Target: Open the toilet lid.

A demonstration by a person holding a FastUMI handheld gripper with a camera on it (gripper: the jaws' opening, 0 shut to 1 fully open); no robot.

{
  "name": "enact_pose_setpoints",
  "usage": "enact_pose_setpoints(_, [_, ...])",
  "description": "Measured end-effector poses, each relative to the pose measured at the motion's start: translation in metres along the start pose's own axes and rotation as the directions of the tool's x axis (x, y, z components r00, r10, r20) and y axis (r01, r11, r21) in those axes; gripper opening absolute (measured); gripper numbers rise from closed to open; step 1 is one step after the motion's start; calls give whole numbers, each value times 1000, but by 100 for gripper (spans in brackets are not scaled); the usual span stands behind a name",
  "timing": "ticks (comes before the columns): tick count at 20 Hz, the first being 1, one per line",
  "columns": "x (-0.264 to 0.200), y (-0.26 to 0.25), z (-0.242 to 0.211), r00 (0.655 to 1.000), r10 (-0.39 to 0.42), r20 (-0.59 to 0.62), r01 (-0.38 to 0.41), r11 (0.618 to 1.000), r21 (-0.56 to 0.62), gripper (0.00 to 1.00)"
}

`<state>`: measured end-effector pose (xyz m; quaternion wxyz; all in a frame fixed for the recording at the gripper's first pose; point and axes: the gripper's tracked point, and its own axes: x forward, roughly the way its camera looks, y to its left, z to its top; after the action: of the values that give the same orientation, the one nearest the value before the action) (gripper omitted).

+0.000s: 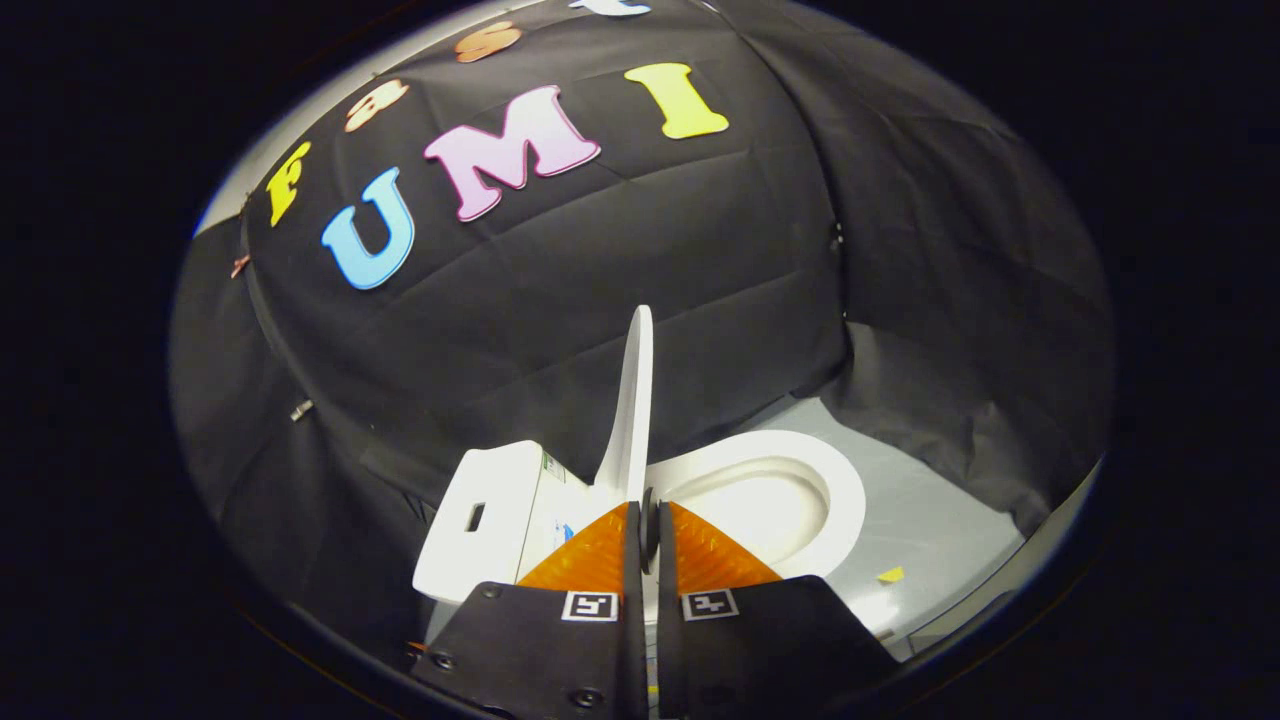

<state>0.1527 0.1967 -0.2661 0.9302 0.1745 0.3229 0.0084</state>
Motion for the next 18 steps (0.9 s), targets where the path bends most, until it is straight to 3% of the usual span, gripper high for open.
enact_pose_setpoints(11, [-16, 107, -5, 996, -42, 78, 58, 974, -219, 10])
enact_pose_setpoints(18, [-18, 179, -25, 991, -45, 126, 87, 933, -348, 10])
